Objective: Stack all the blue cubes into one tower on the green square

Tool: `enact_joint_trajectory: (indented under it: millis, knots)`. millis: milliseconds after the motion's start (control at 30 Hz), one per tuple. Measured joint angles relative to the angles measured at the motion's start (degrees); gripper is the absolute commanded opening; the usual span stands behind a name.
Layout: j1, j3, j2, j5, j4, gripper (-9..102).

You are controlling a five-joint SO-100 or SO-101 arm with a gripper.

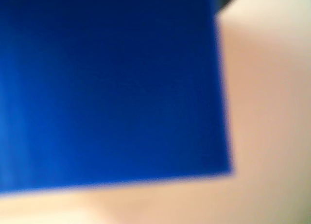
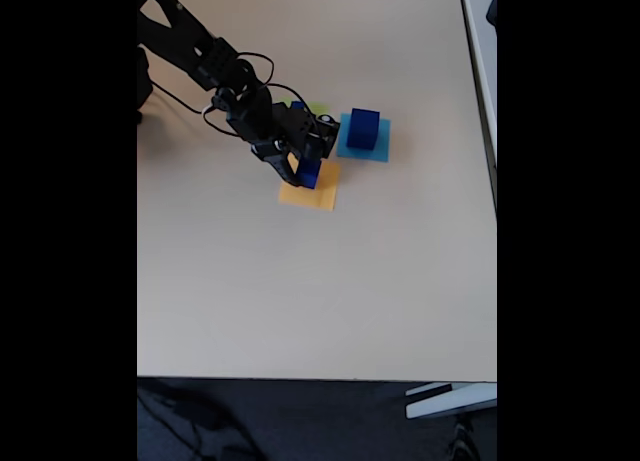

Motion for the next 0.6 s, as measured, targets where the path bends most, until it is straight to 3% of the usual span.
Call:
enact_joint_trajectory:
  millis: [600]
  knots:
    - [-0.53,0.79,0.0,1.05,-1.05,34]
